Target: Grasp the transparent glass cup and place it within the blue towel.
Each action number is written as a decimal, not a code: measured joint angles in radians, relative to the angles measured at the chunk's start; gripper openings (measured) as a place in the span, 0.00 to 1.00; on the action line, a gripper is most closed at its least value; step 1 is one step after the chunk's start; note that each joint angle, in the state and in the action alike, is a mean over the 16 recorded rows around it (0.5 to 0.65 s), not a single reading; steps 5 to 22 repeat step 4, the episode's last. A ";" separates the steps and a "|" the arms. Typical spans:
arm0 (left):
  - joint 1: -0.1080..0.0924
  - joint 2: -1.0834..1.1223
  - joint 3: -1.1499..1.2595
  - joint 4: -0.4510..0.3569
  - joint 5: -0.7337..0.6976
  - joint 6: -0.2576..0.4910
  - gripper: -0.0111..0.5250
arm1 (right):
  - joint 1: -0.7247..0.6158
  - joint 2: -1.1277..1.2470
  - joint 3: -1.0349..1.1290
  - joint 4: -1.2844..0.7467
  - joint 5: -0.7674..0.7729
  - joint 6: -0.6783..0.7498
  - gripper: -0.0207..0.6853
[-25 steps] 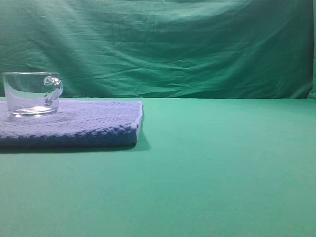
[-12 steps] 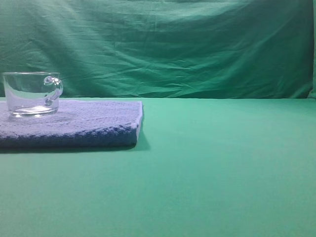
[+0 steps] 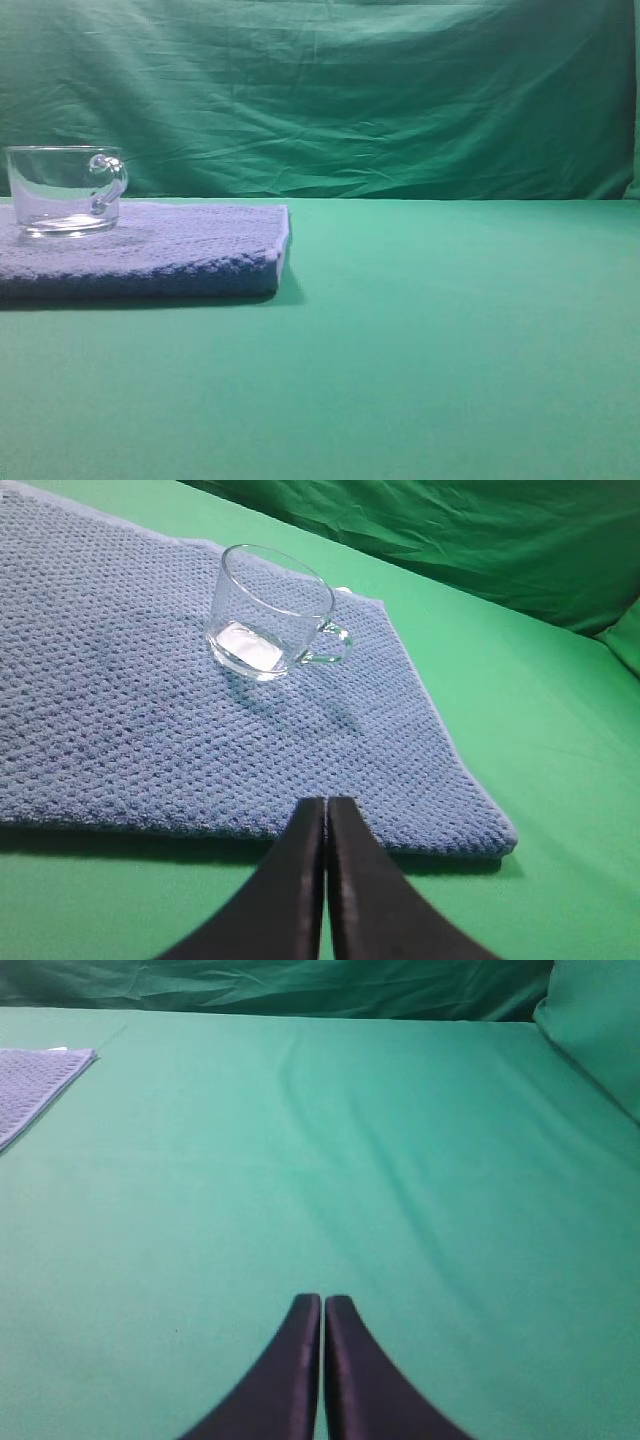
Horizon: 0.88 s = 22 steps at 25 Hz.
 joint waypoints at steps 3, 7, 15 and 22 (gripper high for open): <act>0.000 0.000 0.000 0.000 0.000 0.000 0.02 | -0.001 0.000 0.000 0.000 0.000 0.000 0.03; 0.000 0.000 0.000 0.000 0.000 0.000 0.02 | -0.001 0.000 0.000 0.000 0.000 0.000 0.03; 0.000 0.000 0.000 0.000 0.000 0.000 0.02 | -0.001 0.000 0.000 0.000 0.000 0.000 0.03; 0.000 0.000 0.000 0.000 0.000 0.000 0.02 | -0.001 0.000 0.000 0.000 0.000 0.000 0.03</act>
